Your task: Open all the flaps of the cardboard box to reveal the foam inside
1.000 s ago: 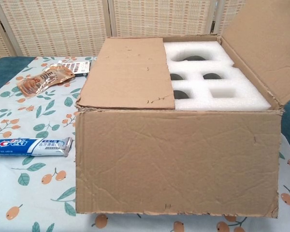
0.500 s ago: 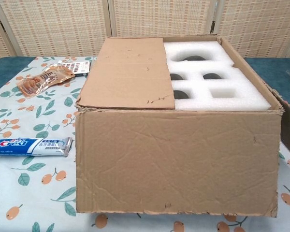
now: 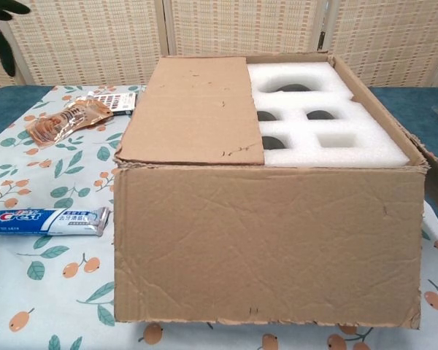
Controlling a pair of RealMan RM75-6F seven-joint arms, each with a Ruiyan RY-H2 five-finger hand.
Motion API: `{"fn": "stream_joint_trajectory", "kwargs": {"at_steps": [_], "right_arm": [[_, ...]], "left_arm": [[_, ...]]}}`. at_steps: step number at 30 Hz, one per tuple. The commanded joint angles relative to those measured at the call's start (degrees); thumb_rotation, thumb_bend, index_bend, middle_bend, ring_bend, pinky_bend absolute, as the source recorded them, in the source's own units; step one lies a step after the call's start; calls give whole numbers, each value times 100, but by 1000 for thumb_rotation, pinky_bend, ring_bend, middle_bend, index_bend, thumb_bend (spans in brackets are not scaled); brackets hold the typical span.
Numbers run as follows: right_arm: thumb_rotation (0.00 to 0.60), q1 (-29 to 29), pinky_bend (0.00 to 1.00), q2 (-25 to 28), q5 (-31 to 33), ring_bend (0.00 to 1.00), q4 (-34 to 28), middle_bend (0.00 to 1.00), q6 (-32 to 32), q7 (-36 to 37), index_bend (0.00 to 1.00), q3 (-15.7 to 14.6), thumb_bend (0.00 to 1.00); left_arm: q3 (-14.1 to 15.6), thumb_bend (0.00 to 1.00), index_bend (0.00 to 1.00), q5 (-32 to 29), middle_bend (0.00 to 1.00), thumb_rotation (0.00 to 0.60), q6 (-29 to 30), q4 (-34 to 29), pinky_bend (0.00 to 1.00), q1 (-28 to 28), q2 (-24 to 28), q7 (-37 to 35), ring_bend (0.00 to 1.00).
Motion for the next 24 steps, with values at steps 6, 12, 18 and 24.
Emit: {"fn": "stream_joint_trajectory", "kwargs": {"at_steps": [6, 12, 18, 24], "right_arm": [[382, -386, 0, 258, 8, 0, 289, 40, 562, 1384, 534, 243, 423], [382, -502, 0, 248, 217, 0, 514, 40, 699, 1942, 534, 476, 422], [383, -493, 0, 218, 492, 0, 652, 40, 507, 2009, 534, 669, 422], [382, -470, 0, 274, 707, 0, 882, 40, 177, 2491, 534, 796, 423]], "left_arm": [[-438, 1000, 494, -520, 0, 600, -1430, -265, 0, -1292, -463, 1172, 0], [-706, 1000, 492, -719, 0, 600, -1886, 24, 0, -1988, -893, 1203, 0], [-808, 1000, 548, -596, 0, 600, -2116, 313, 0, -2537, -1215, 655, 0], [-831, 1000, 605, -770, 0, 600, -2803, 935, 0, -3183, -1491, -48, 0]]}}
